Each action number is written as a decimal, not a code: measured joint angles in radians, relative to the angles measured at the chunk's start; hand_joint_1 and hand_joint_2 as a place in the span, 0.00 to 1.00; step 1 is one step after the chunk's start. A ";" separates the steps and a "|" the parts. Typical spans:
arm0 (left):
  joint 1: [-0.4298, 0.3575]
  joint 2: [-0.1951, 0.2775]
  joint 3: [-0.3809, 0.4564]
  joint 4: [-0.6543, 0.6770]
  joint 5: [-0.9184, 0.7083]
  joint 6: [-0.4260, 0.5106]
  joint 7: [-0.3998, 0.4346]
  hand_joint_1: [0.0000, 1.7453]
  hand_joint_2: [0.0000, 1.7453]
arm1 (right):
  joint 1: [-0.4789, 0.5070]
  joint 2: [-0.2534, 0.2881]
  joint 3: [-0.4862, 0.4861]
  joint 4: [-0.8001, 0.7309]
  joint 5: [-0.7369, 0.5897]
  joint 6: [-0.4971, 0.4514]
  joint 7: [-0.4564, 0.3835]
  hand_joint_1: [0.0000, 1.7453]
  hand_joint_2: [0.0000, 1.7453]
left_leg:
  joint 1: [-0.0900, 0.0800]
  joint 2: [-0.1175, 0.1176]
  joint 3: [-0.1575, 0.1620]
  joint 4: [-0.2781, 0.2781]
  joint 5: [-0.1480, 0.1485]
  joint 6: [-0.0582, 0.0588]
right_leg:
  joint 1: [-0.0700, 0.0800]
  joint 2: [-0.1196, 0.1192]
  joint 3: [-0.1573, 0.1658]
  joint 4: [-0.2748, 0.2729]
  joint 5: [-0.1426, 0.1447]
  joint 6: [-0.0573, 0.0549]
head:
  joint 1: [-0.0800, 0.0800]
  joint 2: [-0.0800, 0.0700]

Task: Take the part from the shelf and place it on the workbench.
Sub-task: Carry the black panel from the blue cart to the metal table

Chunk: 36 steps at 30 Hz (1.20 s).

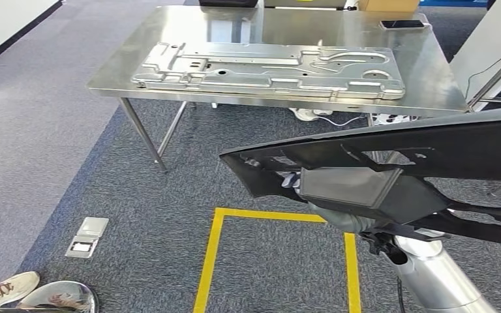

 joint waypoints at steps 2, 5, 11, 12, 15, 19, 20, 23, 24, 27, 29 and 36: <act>-0.001 0.000 0.000 0.000 0.000 0.000 0.000 0.00 1.00 | -0.001 0.000 0.000 0.000 0.000 0.000 0.000 1.00 1.00 | -0.005 -0.001 0.043 -0.095 0.034 0.011 | 0.002 0.002 0.000 0.001 -0.003 0.006 | 0.000 0.000; -0.002 0.001 0.000 0.000 0.000 0.000 0.000 0.00 1.00 | -0.001 0.000 0.000 0.000 0.000 0.000 0.000 1.00 1.00 | -0.007 -0.001 0.050 -0.120 0.030 0.021 | 0.002 0.001 -0.002 0.000 -0.005 0.023 | 0.000 0.000; -0.002 0.000 0.000 0.000 0.000 0.000 0.000 0.00 1.00 | 0.002 0.000 -0.001 0.000 0.000 0.000 0.000 1.00 1.00 | -0.002 0.003 0.055 -0.133 0.037 0.034 | 0.001 0.002 -0.112 0.251 -0.136 0.043 | 0.001 0.000; -0.001 0.000 0.000 0.000 0.000 0.000 0.000 0.00 1.00 | 0.004 0.000 -0.001 0.001 0.000 0.000 0.000 1.00 1.00 | -0.003 0.003 0.056 -0.133 0.036 0.034 | 0.001 0.002 -0.123 0.274 -0.134 0.044 | 0.001 0.000; -0.002 0.000 0.000 0.000 0.000 0.000 0.000 0.00 1.00 | 0.004 0.000 -0.001 0.001 0.000 0.000 0.000 1.00 1.00 | -0.002 0.002 0.060 -0.131 0.033 0.031 | -0.001 0.000 -0.059 0.129 -0.037 0.045 | 0.001 0.000; -0.002 0.000 0.000 0.000 0.000 0.000 0.000 0.00 1.00 | 0.004 0.000 -0.001 0.000 0.000 0.000 0.000 1.00 1.00 | -0.009 0.000 0.055 -0.123 0.029 0.018 | 0.004 0.004 -0.007 0.001 0.001 0.028 | 0.001 0.000; -0.002 0.000 0.000 0.000 0.000 0.000 0.000 0.00 1.00 | 0.004 0.000 -0.001 0.000 0.000 0.000 0.000 1.00 1.00 | -0.008 0.000 0.055 -0.123 0.029 0.015 | 0.003 0.004 -0.008 0.001 0.002 0.022 | 0.000 0.000; -0.003 0.000 0.000 0.000 0.000 0.000 0.000 0.00 1.00 | 0.002 0.000 -0.001 0.000 0.000 0.000 0.000 1.00 1.00 | -0.004 0.000 0.034 -0.067 -0.015 0.000 | -0.001 0.001 -0.007 -0.001 0.006 0.003 | 0.000 0.000; -0.003 0.000 0.000 0.000 0.000 0.000 0.000 0.00 1.00 | 0.001 0.000 -0.001 0.000 0.000 0.000 0.000 1.00 1.00 | -0.002 0.000 0.009 -0.009 -0.048 -0.005 | -0.002 -0.001 -0.008 -0.001 0.006 0.000 | 0.000 0.000; 0.000 0.000 0.000 0.000 0.000 0.000 0.000 0.00 1.00 | 0.003 0.000 0.000 0.000 0.000 0.000 0.000 1.00 1.00 | 0.003 0.000 -0.067 0.159 -0.109 -0.013 | -0.001 -0.003 -0.008 -0.001 0.005 -0.003 | 0.000 0.000; 0.000 0.000 0.000 0.000 0.000 0.000 0.000 0.00 1.00 | 0.003 0.000 0.000 0.000 0.000 0.000 0.000 1.00 1.00 | 0.003 0.000 -0.046 0.108 -0.061 -0.009 | -0.001 -0.001 -0.005 -0.001 0.004 -0.002 | 0.000 0.000; -0.001 0.001 0.000 0.000 0.000 0.000 0.000 0.00 1.00 | 0.002 0.000 -0.001 -0.001 0.000 0.000 0.000 1.00 1.00 | -0.005 -0.001 0.054 -0.124 0.030 0.020 | 0.002 0.002 -0.005 0.001 -0.003 0.024 | 0.000 0.000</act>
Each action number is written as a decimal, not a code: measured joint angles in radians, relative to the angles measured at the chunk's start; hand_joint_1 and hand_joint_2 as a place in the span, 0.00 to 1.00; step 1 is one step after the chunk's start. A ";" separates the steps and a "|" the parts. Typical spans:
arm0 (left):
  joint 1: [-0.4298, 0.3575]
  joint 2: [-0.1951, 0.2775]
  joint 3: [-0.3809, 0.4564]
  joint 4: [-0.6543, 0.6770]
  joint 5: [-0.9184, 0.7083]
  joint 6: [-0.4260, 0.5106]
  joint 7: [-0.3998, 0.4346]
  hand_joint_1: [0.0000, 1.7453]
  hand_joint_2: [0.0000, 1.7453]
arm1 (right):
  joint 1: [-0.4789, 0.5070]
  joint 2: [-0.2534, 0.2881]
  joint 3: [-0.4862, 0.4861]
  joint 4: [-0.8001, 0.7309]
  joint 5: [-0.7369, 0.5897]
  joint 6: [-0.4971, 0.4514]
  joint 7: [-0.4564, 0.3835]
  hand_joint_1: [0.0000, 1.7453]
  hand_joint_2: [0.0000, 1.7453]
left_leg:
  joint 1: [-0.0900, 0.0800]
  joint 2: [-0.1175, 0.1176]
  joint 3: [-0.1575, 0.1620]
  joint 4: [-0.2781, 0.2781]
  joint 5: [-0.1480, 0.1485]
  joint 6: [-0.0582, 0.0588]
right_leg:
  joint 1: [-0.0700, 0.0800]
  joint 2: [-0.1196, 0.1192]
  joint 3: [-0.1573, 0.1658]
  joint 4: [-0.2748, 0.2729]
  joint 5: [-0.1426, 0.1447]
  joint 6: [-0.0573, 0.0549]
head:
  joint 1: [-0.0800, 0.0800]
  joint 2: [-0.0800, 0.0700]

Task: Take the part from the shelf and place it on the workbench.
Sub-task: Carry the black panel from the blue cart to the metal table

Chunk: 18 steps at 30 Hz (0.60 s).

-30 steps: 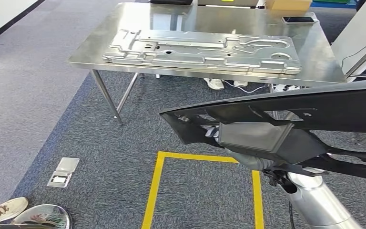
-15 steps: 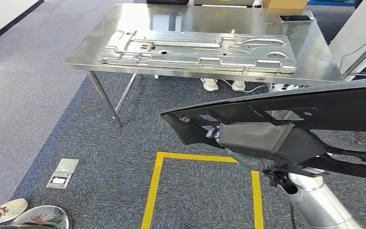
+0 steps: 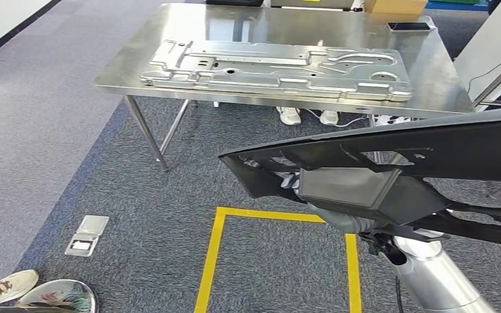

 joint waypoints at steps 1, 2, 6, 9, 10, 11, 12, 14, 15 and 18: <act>0.000 0.000 0.000 0.000 0.000 0.000 0.000 0.00 1.00 | -0.001 0.000 0.000 0.000 0.000 0.000 0.000 1.00 1.00 | 0.002 0.001 0.002 -0.004 0.002 0.004 | 0.000 0.000 -0.003 0.010 -0.011 0.005 | 0.000 0.000; 0.000 0.000 0.000 0.000 0.000 0.000 0.000 0.00 1.00 | -0.002 0.000 -0.001 0.000 0.000 0.000 0.000 1.00 1.00 | 0.004 0.002 0.004 -0.009 0.004 0.007 | -0.001 0.000 -0.014 0.038 -0.032 0.010 | 0.000 0.000; 0.000 -0.001 0.000 0.000 0.000 0.000 0.000 0.00 1.00 | 0.002 0.000 0.000 0.001 0.000 0.000 0.000 1.00 1.00 | 0.005 0.004 0.005 -0.010 0.006 0.012 | -0.001 0.000 -0.114 0.260 -0.129 0.018 | 0.000 0.000; 0.001 -0.001 0.000 0.000 0.000 0.000 0.000 0.00 1.00 | 0.004 0.000 0.000 0.002 0.000 0.000 0.000 1.00 1.00 | 0.006 0.004 0.009 -0.008 0.003 0.009 | -0.003 -0.001 -0.074 0.169 -0.050 0.021 | 0.000 0.000; 0.000 -0.001 0.000 0.000 0.000 0.000 0.000 0.00 1.00 | 0.003 0.000 0.000 0.002 0.000 0.000 0.000 1.00 1.00 | 0.004 0.003 0.009 -0.006 0.001 0.006 | -0.003 -0.001 -0.043 0.101 -0.020 0.021 | 0.000 0.000; 0.000 -0.001 0.000 0.000 0.000 0.000 0.000 0.00 1.00 | 0.002 0.000 0.000 0.002 0.000 0.000 0.000 1.00 1.00 | 0.003 0.003 0.008 -0.002 -0.001 0.002 | -0.003 -0.001 -0.019 0.046 0.000 0.018 | 0.000 0.000; 0.000 -0.001 0.000 0.000 0.000 0.000 0.000 0.00 1.00 | 0.002 0.000 0.000 0.002 0.000 0.000 0.000 1.00 1.00 | 0.001 0.002 0.006 0.000 -0.003 -0.002 | -0.002 0.000 -0.006 0.015 0.007 0.014 | 0.000 0.000; 0.000 -0.001 0.000 0.000 0.000 0.000 0.000 0.00 1.00 | 0.004 0.000 -0.001 0.002 0.000 0.000 0.000 1.00 1.00 | 0.000 0.002 0.003 0.002 -0.002 -0.007 | 0.001 0.003 -0.005 0.004 0.004 0.002 | 0.000 0.000; 0.000 -0.001 0.000 0.000 0.000 0.000 0.000 0.00 1.00 | 0.004 0.000 -0.001 0.002 0.000 0.000 0.000 1.00 1.00 | 0.001 0.002 0.003 0.003 -0.004 -0.011 | 0.001 0.003 -0.005 0.004 0.006 -0.004 | 0.000 0.000; -0.001 -0.001 0.000 0.000 0.000 0.000 0.000 0.00 1.00 | 0.001 0.000 0.000 0.000 0.000 0.000 0.000 1.00 1.00 | 0.005 0.002 -0.027 0.079 -0.059 -0.025 | -0.004 -0.001 -0.004 0.002 0.008 -0.022 | 0.000 0.000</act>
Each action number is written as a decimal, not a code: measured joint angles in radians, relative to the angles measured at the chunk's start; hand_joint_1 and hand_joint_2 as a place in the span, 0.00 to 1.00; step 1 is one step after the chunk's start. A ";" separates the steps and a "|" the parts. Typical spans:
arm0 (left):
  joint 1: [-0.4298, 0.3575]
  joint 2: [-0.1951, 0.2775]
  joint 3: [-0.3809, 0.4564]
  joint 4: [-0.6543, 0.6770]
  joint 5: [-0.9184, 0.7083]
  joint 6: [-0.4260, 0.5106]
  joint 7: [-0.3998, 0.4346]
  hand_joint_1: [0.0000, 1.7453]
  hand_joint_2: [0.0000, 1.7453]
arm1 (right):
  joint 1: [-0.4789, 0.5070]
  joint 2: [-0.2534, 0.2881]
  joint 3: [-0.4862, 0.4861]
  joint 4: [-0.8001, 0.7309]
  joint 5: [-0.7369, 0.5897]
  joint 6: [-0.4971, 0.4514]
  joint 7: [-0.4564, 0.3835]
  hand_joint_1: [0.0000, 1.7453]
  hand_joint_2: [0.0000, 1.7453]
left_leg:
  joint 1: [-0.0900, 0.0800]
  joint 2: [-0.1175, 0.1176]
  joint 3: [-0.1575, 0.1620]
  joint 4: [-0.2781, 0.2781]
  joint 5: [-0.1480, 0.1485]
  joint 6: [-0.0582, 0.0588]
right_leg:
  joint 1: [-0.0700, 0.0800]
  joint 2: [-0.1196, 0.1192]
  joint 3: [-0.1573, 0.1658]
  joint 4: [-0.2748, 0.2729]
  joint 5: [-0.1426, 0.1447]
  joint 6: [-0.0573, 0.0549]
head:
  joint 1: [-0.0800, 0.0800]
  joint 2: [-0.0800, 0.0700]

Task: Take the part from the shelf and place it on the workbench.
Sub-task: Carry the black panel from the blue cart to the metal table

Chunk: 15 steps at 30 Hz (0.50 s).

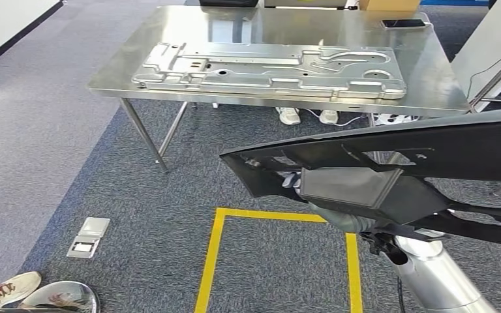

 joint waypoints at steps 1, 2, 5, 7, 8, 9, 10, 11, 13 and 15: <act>0.000 0.000 0.000 0.000 0.000 0.000 0.000 0.00 1.00 | 0.000 0.000 0.000 0.000 0.000 0.000 0.000 1.00 1.00 | 0.001 0.000 -0.027 0.063 -0.033 -0.004 | 0.000 -0.001 0.000 0.000 0.000 -0.003 | 0.000 0.000; 0.001 0.000 0.000 0.000 0.000 0.000 0.000 0.00 1.00 | 0.000 0.000 0.000 0.000 0.000 0.000 0.000 1.00 1.00 | 0.003 0.000 -0.058 0.132 -0.063 -0.007 | 0.001 -0.003 -0.001 0.000 0.000 -0.005 | 0.000 0.000; 0.003 0.000 0.000 0.000 0.000 0.000 0.000 0.00 1.00 | 0.001 0.000 0.001 0.000 0.000 0.000 0.000 1.00 1.00 | 0.003 0.000 -0.083 0.182 -0.054 -0.004 | 0.004 -0.002 0.001 0.000 -0.001 -0.005 | 0.000 0.000; 0.003 0.000 0.000 0.000 0.000 0.000 0.000 0.00 1.00 | 0.000 0.000 0.001 0.000 0.000 0.000 0.000 1.00 1.00 | 0.000 -0.001 -0.025 0.053 0.019 0.008 | 0.005 0.000 0.005 0.000 -0.003 -0.005 | 0.000 0.000; 0.002 0.000 0.000 0.000 0.000 0.000 0.000 0.00 1.00 | -0.001 0.000 0.001 0.000 0.000 0.000 0.000 1.00 1.00 | -0.003 -0.001 0.002 -0.008 0.045 0.015 | 0.007 0.001 0.006 0.001 -0.004 -0.003 | 0.000 0.000; 0.002 0.001 0.000 0.000 0.000 0.000 0.000 0.00 1.00 | -0.001 0.000 0.001 0.000 0.000 0.000 0.000 1.00 1.00 | -0.006 -0.001 0.020 -0.049 0.058 0.020 | 0.008 0.001 0.005 0.001 -0.005 0.000 | 0.000 0.000; 0.001 0.001 0.000 0.000 0.000 0.000 0.000 0.00 1.00 | -0.001 0.000 0.001 0.000 0.000 0.000 0.000 1.00 1.00 | -0.009 -0.002 0.027 -0.067 0.058 0.024 | 0.008 0.001 0.003 0.001 -0.005 0.004 | 0.000 0.000; 0.001 0.001 0.000 0.000 0.000 0.000 0.000 0.00 1.00 | -0.001 0.000 0.001 0.000 0.000 0.000 0.000 1.00 1.00 | -0.010 -0.002 0.028 -0.071 0.056 0.025 | 0.008 0.001 0.002 0.000 -0.004 0.009 | 0.000 0.000; 0.001 0.001 0.000 0.000 0.000 0.000 0.000 0.00 1.00 | -0.002 0.000 0.000 -0.001 0.000 0.000 0.000 1.00 1.00 | -0.008 -0.001 0.030 -0.081 0.059 0.030 | 0.008 0.001 0.001 0.003 -0.010 0.021 | 0.000 0.000; 0.001 0.001 0.000 0.000 0.000 0.000 0.000 0.00 1.00 | -0.004 0.000 0.000 -0.001 0.000 0.000 0.000 1.00 1.00 | -0.003 0.001 0.034 -0.092 0.065 0.035 | 0.009 0.002 -0.019 0.054 -0.049 0.029 | 0.001 0.000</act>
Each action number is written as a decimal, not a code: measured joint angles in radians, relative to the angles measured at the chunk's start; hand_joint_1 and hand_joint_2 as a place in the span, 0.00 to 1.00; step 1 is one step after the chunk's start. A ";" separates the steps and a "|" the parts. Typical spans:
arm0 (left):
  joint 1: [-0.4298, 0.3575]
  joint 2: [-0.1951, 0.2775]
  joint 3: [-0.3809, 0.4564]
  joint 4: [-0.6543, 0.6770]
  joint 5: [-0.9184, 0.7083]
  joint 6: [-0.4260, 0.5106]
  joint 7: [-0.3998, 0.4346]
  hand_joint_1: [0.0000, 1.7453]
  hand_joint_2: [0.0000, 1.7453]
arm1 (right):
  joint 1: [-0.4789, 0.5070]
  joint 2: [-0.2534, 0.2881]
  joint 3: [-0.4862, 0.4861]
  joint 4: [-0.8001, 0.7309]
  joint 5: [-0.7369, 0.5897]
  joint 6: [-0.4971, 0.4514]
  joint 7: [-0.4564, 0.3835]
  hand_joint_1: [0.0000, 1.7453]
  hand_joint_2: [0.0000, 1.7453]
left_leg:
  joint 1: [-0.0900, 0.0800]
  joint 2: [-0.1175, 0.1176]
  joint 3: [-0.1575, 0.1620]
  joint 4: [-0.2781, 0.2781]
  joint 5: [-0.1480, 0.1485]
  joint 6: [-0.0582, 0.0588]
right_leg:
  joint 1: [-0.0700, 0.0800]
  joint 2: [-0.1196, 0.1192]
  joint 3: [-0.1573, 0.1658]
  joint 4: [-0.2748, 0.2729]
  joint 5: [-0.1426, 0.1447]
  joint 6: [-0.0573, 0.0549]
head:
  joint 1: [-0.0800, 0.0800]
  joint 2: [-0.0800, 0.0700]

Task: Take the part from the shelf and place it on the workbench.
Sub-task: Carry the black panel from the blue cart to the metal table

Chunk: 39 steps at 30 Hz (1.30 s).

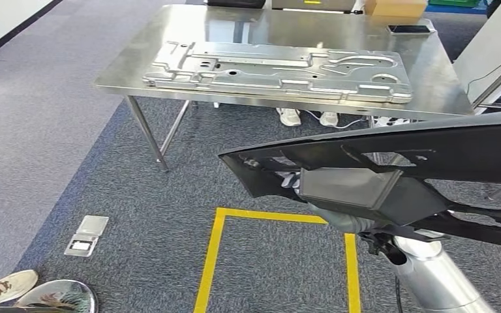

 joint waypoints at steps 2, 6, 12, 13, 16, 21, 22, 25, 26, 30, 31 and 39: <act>0.000 0.000 0.000 0.000 0.000 0.000 0.000 0.00 1.00 | 0.001 0.000 0.000 0.001 0.000 0.000 0.000 1.00 1.00 | 0.000 0.002 0.000 -0.001 0.001 0.003 | -0.001 0.000 -0.054 0.122 -0.064 0.004 | 0.000 0.000; 0.001 0.000 0.000 0.000 0.000 0.000 0.001 0.00 1.00 | 0.006 0.000 0.001 0.002 0.000 0.000 0.000 1.00 1.00 | 0.001 0.002 0.003 0.001 -0.001 0.002 | -0.005 -0.001 -0.069 0.158 -0.037 0.011 | 0.000 0.000; 0.001 -0.001 0.000 0.000 0.000 0.000 0.000 0.00 1.00 | 0.006 0.000 0.000 0.002 0.000 0.000 0.000 1.00 1.00 | -0.004 -0.001 0.001 0.011 -0.008 -0.017 | -0.002 0.002 0.025 -0.054 0.043 -0.009 | 0.000 0.000; 0.001 -0.001 0.000 0.000 0.000 0.000 0.001 0.00 1.00 | 0.006 0.000 0.000 0.002 0.000 0.000 0.000 1.00 1.00 | -0.003 -0.001 0.001 0.014 -0.013 -0.021 | -0.003 0.002 0.025 -0.055 0.044 -0.015 | 0.000 0.000; -0.001 -0.001 0.000 0.000 0.000 0.000 0.000 0.00 1.00 | 0.004 0.000 0.000 0.001 0.000 0.000 0.000 1.00 1.00 | 0.002 -0.001 -0.042 0.118 -0.081 -0.036 | -0.008 -0.003 0.026 -0.058 0.046 -0.032 | -0.001 0.000; 0.003 -0.001 0.000 0.000 0.000 0.000 0.001 0.00 1.00 | 0.005 0.000 0.001 0.001 0.000 0.000 0.000 1.00 1.00 | 0.005 -0.001 -0.106 0.251 -0.102 -0.038 | -0.004 -0.003 0.028 -0.057 0.044 -0.036 | 0.000 0.000; 0.002 -0.001 0.000 0.000 0.000 0.000 0.000 0.00 1.00 | 0.005 0.000 0.001 0.001 0.000 0.000 0.000 1.00 1.00 | 0.003 -0.001 -0.077 0.183 -0.061 -0.032 | -0.003 -0.002 0.030 -0.057 0.043 -0.035 | 0.000 0.000; 0.001 0.002 0.000 0.000 0.000 0.000 0.000 0.00 1.00 | 0.004 0.000 0.001 0.001 0.000 0.000 0.000 1.00 1.00 | -0.007 -0.003 -0.013 0.031 0.001 -0.010 | -0.003 0.000 0.028 -0.056 0.041 -0.029 | 0.000 0.000; 0.001 0.003 0.000 0.000 0.000 0.000 0.000 0.00 1.00 | 0.004 0.000 0.001 0.001 0.000 0.000 0.000 1.00 1.00 | -0.010 -0.004 -0.011 0.023 -0.003 -0.007 | -0.003 0.001 0.025 -0.056 0.041 -0.024 | 0.000 0.000; 0.001 0.002 0.000 0.000 0.000 0.000 0.000 0.00 1.00 | 0.001 0.000 0.000 0.000 0.000 0.000 0.000 1.00 1.00 | -0.003 0.000 -0.003 -0.001 0.002 0.002 | -0.003 0.001 0.013 -0.023 0.011 -0.005 | 0.000 0.000; 0.001 0.002 0.000 0.000 0.000 0.000 0.000 0.00 1.00 | 0.000 0.000 0.000 0.000 0.000 0.000 0.000 1.00 1.00 | -0.001 0.001 -0.001 -0.005 0.004 0.004 | -0.003 0.001 -0.007 0.023 -0.018 -0.003 | 0.000 0.000; 0.001 0.000 0.000 0.000 0.000 0.000 0.000 0.00 1.00 | 0.005 0.000 0.000 0.002 0.000 0.000 0.000 1.00 1.00 | -0.003 0.000 0.005 0.001 -0.003 -0.004 | -0.007 -0.001 0.004 -0.005 0.037 0.005 | 0.000 0.000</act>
